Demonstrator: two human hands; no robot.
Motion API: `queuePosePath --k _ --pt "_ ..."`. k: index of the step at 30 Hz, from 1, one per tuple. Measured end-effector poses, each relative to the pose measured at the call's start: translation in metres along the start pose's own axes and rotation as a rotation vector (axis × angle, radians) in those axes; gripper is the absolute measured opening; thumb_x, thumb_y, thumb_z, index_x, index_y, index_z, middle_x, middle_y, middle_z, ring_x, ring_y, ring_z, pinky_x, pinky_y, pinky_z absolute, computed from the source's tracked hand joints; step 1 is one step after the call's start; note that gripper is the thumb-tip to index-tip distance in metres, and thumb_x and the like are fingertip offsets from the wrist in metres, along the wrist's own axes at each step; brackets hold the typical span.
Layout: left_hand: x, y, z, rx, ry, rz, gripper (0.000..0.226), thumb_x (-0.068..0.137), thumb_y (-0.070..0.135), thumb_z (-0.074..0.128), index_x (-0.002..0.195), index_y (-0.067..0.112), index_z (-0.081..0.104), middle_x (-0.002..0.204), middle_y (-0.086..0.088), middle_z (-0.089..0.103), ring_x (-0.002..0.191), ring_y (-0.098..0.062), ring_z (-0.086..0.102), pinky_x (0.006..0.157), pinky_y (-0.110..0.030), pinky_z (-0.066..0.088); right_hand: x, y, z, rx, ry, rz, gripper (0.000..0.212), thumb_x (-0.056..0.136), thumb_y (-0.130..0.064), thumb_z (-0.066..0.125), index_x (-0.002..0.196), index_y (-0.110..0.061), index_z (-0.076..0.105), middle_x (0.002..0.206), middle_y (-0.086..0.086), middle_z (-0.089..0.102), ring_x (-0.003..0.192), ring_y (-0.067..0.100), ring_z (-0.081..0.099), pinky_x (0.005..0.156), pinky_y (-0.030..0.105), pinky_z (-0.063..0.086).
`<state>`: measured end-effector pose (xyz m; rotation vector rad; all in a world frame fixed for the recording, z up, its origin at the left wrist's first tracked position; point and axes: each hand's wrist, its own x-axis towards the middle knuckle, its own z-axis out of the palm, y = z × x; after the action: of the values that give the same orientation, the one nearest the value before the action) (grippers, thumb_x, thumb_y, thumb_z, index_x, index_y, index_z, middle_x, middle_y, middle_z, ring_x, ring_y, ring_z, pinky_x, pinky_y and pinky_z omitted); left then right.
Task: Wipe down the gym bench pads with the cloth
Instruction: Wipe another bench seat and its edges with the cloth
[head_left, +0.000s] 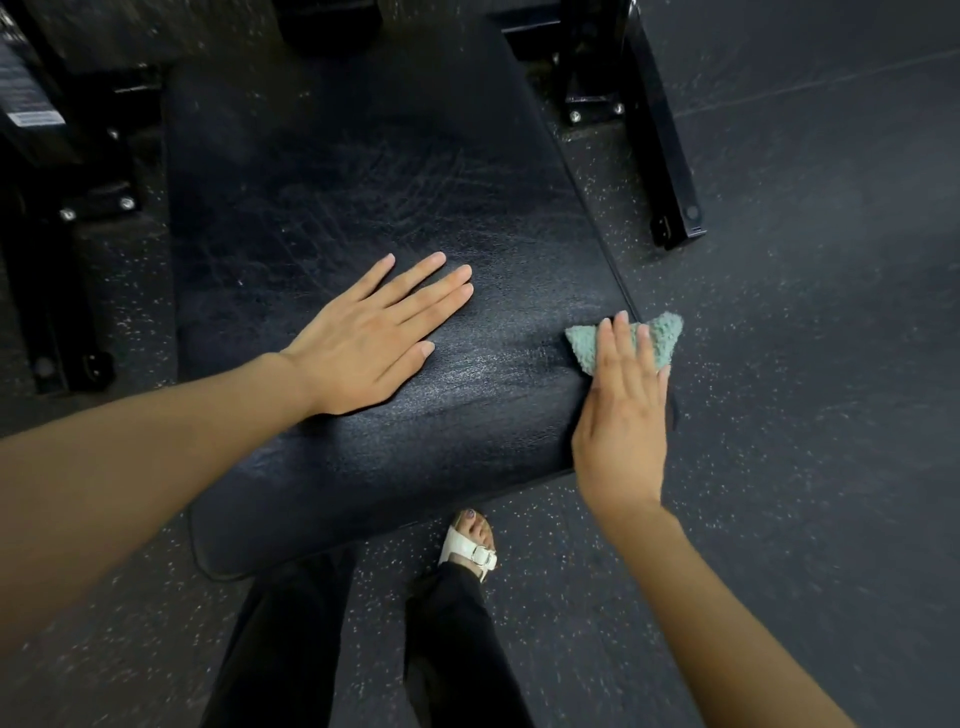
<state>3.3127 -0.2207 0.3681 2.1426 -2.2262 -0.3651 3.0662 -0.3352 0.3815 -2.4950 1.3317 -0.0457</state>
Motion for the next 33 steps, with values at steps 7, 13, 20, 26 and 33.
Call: queuePosePath --k 7,13,20,26,33 --pt "0.002 0.015 0.001 -0.013 0.032 -0.059 0.060 0.101 0.032 0.022 0.157 0.013 0.016 0.165 -0.002 0.011 0.153 -0.023 0.008 0.121 -0.047 0.011 -0.042 -0.073 0.020 -0.057 -0.081 -0.131 0.076 0.083 -0.004 0.033 0.156 -0.006 0.013 0.165 0.013 0.009 0.151 0.033 0.003 0.121 0.053 0.013" --pt "0.001 0.019 0.002 -0.003 0.014 -0.079 0.059 0.102 0.032 0.021 0.157 0.014 0.013 0.165 -0.002 0.010 0.153 -0.022 0.007 0.122 -0.044 0.007 -0.061 -0.077 0.021 0.008 -0.133 -0.423 0.075 0.077 -0.005 0.052 0.150 -0.010 0.034 0.159 0.004 0.033 0.148 0.025 0.026 0.117 0.044 0.026" --pt "0.004 0.028 0.000 -0.014 0.006 -0.105 0.059 0.103 0.033 0.019 0.158 0.014 0.012 0.165 -0.001 0.008 0.153 -0.022 0.004 0.122 -0.043 0.003 -0.017 -0.007 0.000 -0.032 -0.097 -0.369 0.079 0.080 0.004 0.051 0.153 -0.013 0.026 0.160 0.004 0.028 0.149 0.023 0.020 0.119 0.050 0.017" --pt "0.012 0.036 0.000 -0.021 -0.005 -0.113 0.059 0.103 0.034 0.018 0.158 0.014 0.010 0.166 0.000 0.006 0.153 -0.021 0.002 0.122 -0.044 0.004 0.026 0.028 -0.013 -0.027 -0.083 -0.181 0.063 0.093 0.003 0.034 0.154 -0.011 0.025 0.162 0.004 0.022 0.151 0.024 0.015 0.122 0.049 0.018" --pt "0.019 0.034 0.000 -0.060 -0.010 -0.111 0.059 0.103 0.035 0.018 0.158 0.019 0.007 0.166 0.004 0.003 0.153 -0.016 -0.001 0.123 -0.041 -0.001 0.014 0.024 -0.008 -0.041 -0.068 -0.162 0.063 0.093 -0.002 0.028 0.156 -0.010 0.021 0.163 0.006 0.019 0.152 0.026 0.012 0.122 0.048 0.016"
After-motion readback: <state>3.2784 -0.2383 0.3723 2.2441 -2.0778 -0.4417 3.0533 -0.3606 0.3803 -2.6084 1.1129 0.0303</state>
